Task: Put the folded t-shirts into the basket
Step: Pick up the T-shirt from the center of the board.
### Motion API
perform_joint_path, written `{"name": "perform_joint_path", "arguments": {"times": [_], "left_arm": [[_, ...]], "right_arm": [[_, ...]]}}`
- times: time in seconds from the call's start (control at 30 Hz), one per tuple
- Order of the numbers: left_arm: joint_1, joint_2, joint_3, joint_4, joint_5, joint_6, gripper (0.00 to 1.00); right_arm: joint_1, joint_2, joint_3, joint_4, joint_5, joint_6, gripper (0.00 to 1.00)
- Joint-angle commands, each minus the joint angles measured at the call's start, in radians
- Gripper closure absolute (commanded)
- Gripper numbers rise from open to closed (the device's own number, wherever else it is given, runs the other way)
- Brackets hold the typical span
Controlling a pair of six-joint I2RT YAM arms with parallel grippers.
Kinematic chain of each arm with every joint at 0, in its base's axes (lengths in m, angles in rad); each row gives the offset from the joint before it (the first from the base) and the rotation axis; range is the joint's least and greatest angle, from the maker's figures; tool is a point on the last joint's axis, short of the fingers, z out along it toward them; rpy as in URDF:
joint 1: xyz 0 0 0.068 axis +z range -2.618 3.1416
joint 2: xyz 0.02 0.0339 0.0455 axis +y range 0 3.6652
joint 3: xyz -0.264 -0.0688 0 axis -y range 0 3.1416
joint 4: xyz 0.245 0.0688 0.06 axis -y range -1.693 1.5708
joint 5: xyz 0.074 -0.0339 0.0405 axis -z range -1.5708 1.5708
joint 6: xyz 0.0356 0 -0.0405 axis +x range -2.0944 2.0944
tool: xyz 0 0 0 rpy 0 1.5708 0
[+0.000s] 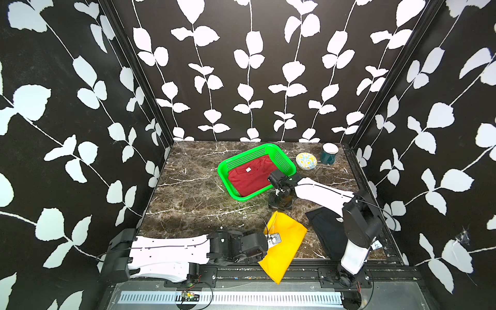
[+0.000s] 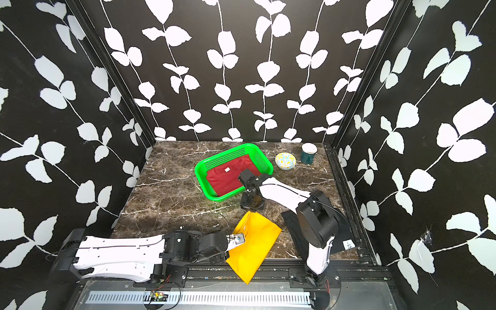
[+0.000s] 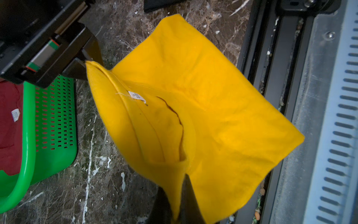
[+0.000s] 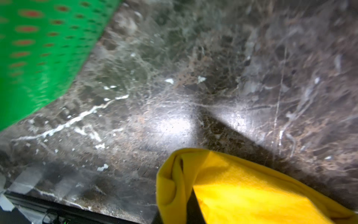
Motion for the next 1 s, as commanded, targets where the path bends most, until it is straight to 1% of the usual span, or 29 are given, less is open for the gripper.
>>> {"name": "perform_joint_path", "arguments": {"times": [0.0,0.1,0.17,0.23,0.27,0.37,0.43,0.53,0.63,0.77,0.9,0.97], "left_arm": [[-0.004,-0.031,0.054,-0.032,-0.063,0.011,1.00],[-0.004,-0.029,0.114,-0.061,-0.145,0.043,1.00],[0.002,-0.035,0.151,-0.065,-0.145,0.080,1.00],[0.034,-0.049,0.170,-0.046,-0.104,0.113,1.00],[0.078,-0.057,0.180,-0.026,-0.065,0.131,1.00],[0.194,-0.048,0.233,-0.035,0.034,0.160,1.00],[0.221,-0.030,0.289,-0.069,0.049,0.213,1.00],[0.236,-0.001,0.369,-0.103,0.002,0.275,1.00],[0.300,0.028,0.433,-0.127,-0.008,0.290,1.00],[0.394,0.044,0.452,-0.112,-0.004,0.326,1.00],[0.441,0.055,0.449,-0.074,-0.017,0.388,1.00],[0.471,0.069,0.453,-0.052,-0.003,0.406,1.00]], "right_arm": [[-0.017,-0.079,-0.007,-0.028,0.018,0.012,1.00],[-0.036,-0.159,-0.041,-0.034,0.084,0.039,1.00],[-0.058,-0.222,-0.055,-0.034,0.127,0.057,1.00],[-0.088,-0.286,-0.076,-0.021,0.160,0.080,1.00],[-0.112,-0.320,-0.093,0.001,0.160,0.098,1.00],[-0.162,-0.379,-0.118,0.079,0.097,0.139,1.00],[-0.174,-0.397,-0.106,0.120,0.090,0.166,1.00],[-0.175,-0.402,-0.065,0.165,0.103,0.238,1.00],[-0.179,-0.388,-0.026,0.196,0.126,0.300,1.00],[-0.191,-0.345,0.069,0.180,0.186,0.351,1.00],[-0.204,-0.308,0.115,0.214,0.232,0.409,1.00],[-0.205,-0.284,0.135,0.222,0.267,0.427,1.00]]}}
